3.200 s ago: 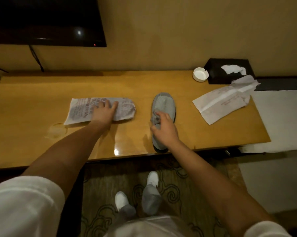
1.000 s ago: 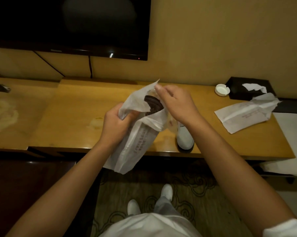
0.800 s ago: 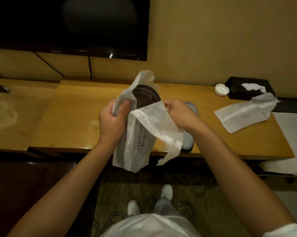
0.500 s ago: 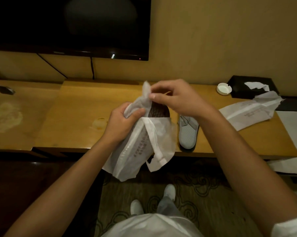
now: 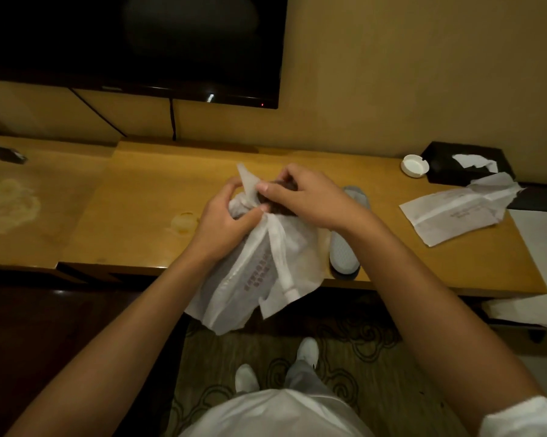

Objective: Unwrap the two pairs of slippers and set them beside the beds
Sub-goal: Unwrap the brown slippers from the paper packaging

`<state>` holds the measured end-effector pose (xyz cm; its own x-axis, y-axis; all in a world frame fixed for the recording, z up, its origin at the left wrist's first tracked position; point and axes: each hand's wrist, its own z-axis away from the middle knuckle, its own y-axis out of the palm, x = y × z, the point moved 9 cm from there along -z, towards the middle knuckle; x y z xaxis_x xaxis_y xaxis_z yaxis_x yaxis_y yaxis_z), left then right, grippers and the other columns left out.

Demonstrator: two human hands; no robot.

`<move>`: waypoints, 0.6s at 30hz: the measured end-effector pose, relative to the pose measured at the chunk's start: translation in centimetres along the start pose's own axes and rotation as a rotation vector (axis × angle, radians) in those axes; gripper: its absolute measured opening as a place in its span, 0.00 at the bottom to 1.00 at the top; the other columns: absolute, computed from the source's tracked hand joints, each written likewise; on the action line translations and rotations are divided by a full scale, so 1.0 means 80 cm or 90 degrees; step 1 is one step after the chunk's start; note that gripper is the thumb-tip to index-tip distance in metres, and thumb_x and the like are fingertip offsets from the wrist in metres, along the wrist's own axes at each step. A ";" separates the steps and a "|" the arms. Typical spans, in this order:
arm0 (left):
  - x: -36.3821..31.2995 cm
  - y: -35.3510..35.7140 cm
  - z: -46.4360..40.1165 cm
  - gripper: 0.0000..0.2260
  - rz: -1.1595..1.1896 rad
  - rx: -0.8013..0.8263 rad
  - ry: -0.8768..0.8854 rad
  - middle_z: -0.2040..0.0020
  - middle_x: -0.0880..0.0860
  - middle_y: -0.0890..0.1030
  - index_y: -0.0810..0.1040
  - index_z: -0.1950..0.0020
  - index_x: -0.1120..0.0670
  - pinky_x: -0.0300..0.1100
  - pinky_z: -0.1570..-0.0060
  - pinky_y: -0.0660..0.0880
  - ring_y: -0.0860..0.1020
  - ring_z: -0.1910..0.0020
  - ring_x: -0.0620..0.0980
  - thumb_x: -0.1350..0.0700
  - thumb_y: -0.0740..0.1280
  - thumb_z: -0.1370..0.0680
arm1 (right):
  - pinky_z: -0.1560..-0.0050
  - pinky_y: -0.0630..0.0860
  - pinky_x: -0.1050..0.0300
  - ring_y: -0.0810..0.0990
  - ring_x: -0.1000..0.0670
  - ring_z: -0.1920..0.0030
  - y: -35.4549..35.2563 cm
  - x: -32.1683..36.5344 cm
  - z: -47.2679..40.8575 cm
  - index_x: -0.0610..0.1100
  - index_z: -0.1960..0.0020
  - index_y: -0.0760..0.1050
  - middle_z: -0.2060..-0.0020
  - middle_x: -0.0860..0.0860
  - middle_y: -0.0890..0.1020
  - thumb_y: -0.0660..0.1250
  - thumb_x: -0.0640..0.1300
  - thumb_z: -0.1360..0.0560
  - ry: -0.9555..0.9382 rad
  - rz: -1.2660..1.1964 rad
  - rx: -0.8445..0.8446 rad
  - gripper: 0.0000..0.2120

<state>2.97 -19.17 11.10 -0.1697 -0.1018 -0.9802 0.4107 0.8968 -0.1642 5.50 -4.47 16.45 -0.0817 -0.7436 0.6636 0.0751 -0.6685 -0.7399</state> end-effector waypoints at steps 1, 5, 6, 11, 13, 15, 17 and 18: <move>-0.002 -0.006 -0.001 0.13 -0.008 -0.021 0.010 0.53 0.45 0.85 0.78 0.43 0.43 0.41 0.58 0.79 0.83 0.56 0.42 0.47 0.72 0.27 | 0.65 0.66 0.58 0.75 0.56 0.64 0.004 -0.006 0.003 0.46 0.53 0.75 0.64 0.55 0.77 0.68 0.64 0.23 0.005 -0.027 0.038 0.20; -0.002 -0.004 -0.003 0.13 -0.059 -0.045 0.016 0.63 0.52 0.81 0.77 0.54 0.52 0.44 0.66 0.75 0.77 0.65 0.45 0.44 0.72 0.27 | 0.66 0.66 0.58 0.74 0.55 0.66 -0.005 -0.020 0.007 0.42 0.53 0.79 0.65 0.52 0.77 0.71 0.64 0.25 0.005 -0.011 0.063 0.23; -0.002 -0.003 -0.003 0.15 -0.058 -0.053 0.010 0.63 0.53 0.81 0.76 0.55 0.53 0.47 0.67 0.75 0.77 0.65 0.46 0.43 0.73 0.27 | 0.65 0.67 0.57 0.76 0.54 0.66 -0.010 -0.024 0.006 0.42 0.53 0.81 0.65 0.51 0.78 0.71 0.64 0.25 0.012 -0.016 0.046 0.23; -0.006 0.002 -0.007 0.15 -0.025 -0.005 0.007 0.56 0.51 0.84 0.77 0.49 0.53 0.46 0.61 0.78 0.83 0.57 0.47 0.44 0.73 0.25 | 0.61 0.71 0.54 0.78 0.54 0.63 -0.032 -0.025 0.013 0.45 0.57 0.81 0.65 0.49 0.80 0.74 0.58 0.25 -0.014 -0.123 -0.072 0.16; -0.006 0.010 -0.007 0.16 -0.028 0.048 0.015 0.50 0.48 0.85 0.79 0.44 0.51 0.40 0.56 0.81 0.84 0.50 0.47 0.46 0.74 0.26 | 0.60 0.72 0.54 0.78 0.53 0.62 -0.046 -0.026 0.013 0.42 0.56 0.81 0.64 0.50 0.80 0.76 0.54 0.26 -0.011 -0.221 -0.141 0.14; 0.006 0.022 -0.002 0.18 -0.004 0.108 -0.028 0.46 0.45 0.86 0.80 0.41 0.48 0.36 0.55 0.81 0.84 0.47 0.45 0.44 0.76 0.29 | 0.59 0.71 0.53 0.77 0.50 0.61 -0.061 -0.036 0.009 0.38 0.57 0.78 0.63 0.47 0.77 0.77 0.50 0.25 0.016 -0.357 -0.217 0.15; 0.022 0.040 0.007 0.21 0.027 0.188 -0.079 0.44 0.44 0.85 0.80 0.40 0.46 0.36 0.53 0.81 0.84 0.45 0.44 0.44 0.78 0.30 | 0.58 0.72 0.52 0.78 0.49 0.60 -0.075 -0.048 0.004 0.39 0.56 0.77 0.62 0.46 0.78 0.77 0.48 0.25 0.046 -0.454 -0.262 0.14; 0.028 0.046 0.010 0.22 0.029 0.217 -0.089 0.43 0.44 0.85 0.80 0.39 0.45 0.36 0.53 0.81 0.84 0.45 0.44 0.44 0.78 0.30 | 0.58 0.74 0.51 0.79 0.48 0.60 -0.079 -0.052 0.001 0.37 0.54 0.78 0.62 0.46 0.80 0.77 0.49 0.25 0.058 -0.465 -0.264 0.15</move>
<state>4.82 -16.46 8.21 -0.0307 -0.1445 -0.9890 0.6941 0.7090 -0.1251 5.41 2.87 18.40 -0.0492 -0.1097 0.9927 -0.3978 -0.9096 -0.1203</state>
